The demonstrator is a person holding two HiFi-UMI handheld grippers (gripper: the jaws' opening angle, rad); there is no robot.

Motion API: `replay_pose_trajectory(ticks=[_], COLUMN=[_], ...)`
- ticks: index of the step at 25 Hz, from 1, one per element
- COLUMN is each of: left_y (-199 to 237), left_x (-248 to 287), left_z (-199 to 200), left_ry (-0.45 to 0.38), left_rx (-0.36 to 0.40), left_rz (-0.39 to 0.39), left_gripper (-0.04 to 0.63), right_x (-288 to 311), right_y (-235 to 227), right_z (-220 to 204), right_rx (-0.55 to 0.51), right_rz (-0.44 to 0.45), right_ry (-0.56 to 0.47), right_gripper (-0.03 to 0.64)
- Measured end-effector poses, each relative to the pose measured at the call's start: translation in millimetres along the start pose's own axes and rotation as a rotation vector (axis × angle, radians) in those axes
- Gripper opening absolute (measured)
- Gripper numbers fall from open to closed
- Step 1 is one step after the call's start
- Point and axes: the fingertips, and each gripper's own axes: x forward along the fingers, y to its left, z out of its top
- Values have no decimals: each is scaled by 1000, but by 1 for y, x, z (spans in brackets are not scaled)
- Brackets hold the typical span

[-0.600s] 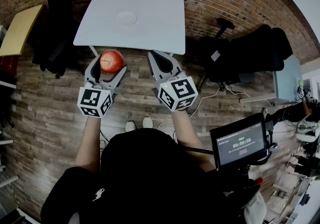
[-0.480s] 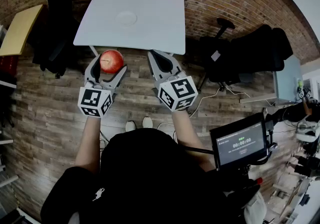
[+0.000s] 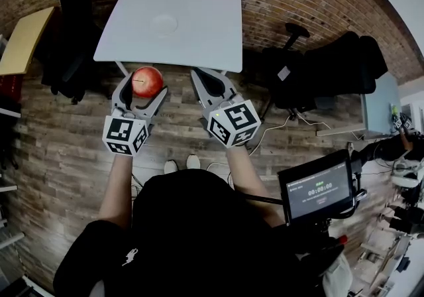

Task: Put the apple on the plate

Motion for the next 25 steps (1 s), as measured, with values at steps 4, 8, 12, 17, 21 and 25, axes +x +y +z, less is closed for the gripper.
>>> replay_pose_trajectory(ticks=[4, 8, 12, 17, 21, 25], left_y=[-3, -10, -21, -24, -24, -25], left_x=[2, 6, 25, 63, 65, 66], left_z=[-3, -7, 3, 9, 11, 13], left_ry=[-2, -4, 7, 26, 26, 26], left_rx=[1, 7, 14, 26, 30, 33], left_rz=[3, 2, 7, 11, 21, 27], left_gripper=[405, 405, 405, 405, 405, 405], right_x=[-2, -7, -12, -1, 0, 0], right_y=[-5, -10, -29, -66, -68, -70], right_z=[-4, -9, 0, 5, 4, 4], right_rx=[4, 3, 15, 25, 25, 27], right_rz=[-6, -5, 4, 21, 38, 47], right_ry=[4, 5, 7, 16, 18, 17], right_gripper=[3, 3, 3, 3, 3, 3])
